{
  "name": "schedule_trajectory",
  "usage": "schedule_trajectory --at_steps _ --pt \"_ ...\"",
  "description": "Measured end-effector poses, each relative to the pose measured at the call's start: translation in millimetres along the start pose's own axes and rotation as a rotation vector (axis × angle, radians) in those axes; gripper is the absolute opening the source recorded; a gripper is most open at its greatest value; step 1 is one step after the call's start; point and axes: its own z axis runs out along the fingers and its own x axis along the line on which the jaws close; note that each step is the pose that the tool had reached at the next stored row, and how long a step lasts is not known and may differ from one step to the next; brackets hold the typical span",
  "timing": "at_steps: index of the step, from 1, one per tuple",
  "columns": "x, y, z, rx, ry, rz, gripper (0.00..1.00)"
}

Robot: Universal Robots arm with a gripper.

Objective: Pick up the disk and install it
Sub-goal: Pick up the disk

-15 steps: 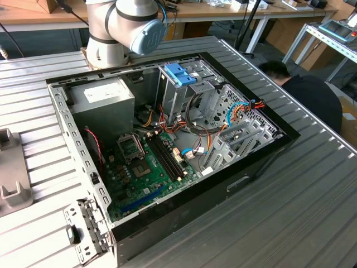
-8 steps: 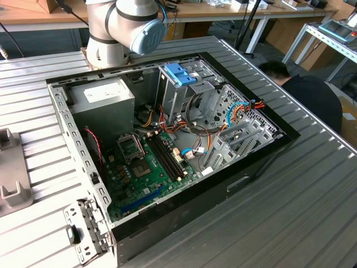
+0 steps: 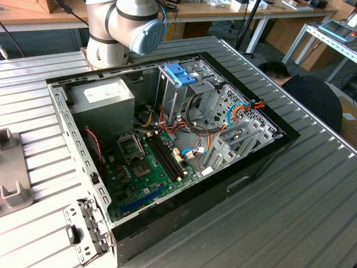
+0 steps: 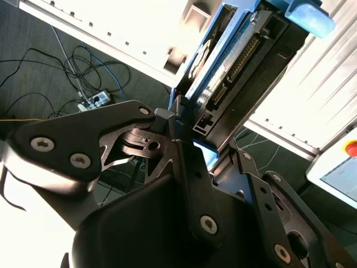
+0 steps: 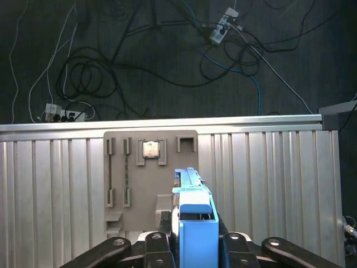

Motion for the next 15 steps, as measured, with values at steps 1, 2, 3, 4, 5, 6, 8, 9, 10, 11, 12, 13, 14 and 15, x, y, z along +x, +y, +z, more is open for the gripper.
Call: schedule_trajectory --at_steps 1,2,3,4,5,6,8,9,10,11,12,13,14,15 --pt "0.0 -0.4 0.0 0.0 0.0 0.0 0.37" --pt "0.0 -0.8 0.0 0.0 0.0 0.0 0.37" --pt "-0.1 -1.1 0.0 0.0 0.0 0.0 0.37" --pt "-0.1 -1.6 -0.1 -0.0001 0.0 0.0 0.37" --pt "-0.1 -2.3 -0.1 0.0001 -0.0001 0.0 0.37" --pt "-0.1 -2.6 -0.1 0.0 0.0 0.0 0.37" --pt "-0.1 -3.4 -0.1 0.0 0.0 0.0 0.37" --pt "-0.2 -3.8 -0.2 0.0 0.0 0.0 0.37" --pt "-0.2 -4.2 -0.2 0.0 0.0 0.0 0.37" --pt "-0.2 -4.6 -0.2 -0.0001 0.0 0.0 0.37" --pt "-0.2 -5.0 -0.2 0.0 0.0 0.0 0.37" --pt "-0.2 -5.3 -0.2 0.0001 -0.0001 0.0 0.37" --pt "-0.2 -5.9 -0.2 0.0 0.0 0.0 0.37" --pt "-0.2 -6.3 -0.2 0.0 0.0 0.0 0.37"
